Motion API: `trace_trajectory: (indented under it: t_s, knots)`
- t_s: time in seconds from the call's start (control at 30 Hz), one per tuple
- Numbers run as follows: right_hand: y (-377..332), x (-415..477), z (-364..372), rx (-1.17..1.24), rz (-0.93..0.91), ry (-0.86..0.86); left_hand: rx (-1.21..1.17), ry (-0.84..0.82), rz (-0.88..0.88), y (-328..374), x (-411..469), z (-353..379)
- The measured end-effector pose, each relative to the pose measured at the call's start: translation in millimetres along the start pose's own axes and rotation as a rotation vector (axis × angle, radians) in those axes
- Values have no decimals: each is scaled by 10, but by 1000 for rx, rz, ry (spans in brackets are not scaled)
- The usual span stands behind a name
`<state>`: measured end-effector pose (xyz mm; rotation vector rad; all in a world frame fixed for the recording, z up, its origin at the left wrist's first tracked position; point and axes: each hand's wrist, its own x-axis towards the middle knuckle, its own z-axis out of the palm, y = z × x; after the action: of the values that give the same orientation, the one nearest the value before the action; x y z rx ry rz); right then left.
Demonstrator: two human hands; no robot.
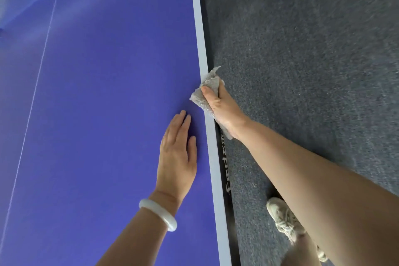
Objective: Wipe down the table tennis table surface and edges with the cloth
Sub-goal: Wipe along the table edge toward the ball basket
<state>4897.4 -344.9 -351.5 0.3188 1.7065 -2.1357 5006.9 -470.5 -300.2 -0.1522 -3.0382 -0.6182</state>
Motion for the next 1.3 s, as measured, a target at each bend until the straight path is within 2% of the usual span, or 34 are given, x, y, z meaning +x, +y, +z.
trace_trajectory:
  t_s: [0.17,0.27,0.33,0.5,0.63,0.77,0.87,1.03,1.2,1.3]
  knots:
    - [-15,-19,-7,43,-47,30,105,-24,-51,103,-79,129]
    - [47,-148,79,12,-37,114,146,-33,-55,117,-81,120]
    - [232,-507,158,13,-30,144,141,-29,-56,105,-86,106]
    - [746,-1667,142,41,-36,21,116,-5,-56,102,-73,124]
    - [664,-1374,108,-30,-41,-14,88,8,-62,101,-66,109]
    - [364,-820,137,77,31,113,71,20,-70,110,-77,115]
    - [487,-1089,222,5,6,145,70,18,-76,92,-90,115]
    - [976,-2023,200,-54,-24,18,77,33,-45,91,-104,111]
    - [1027,-1989,184,-110,-34,-37,-25,150,-93,117,-256,37]
    - [1062,-1962,163,-82,-49,-47,-40,183,-139,176,-763,32]
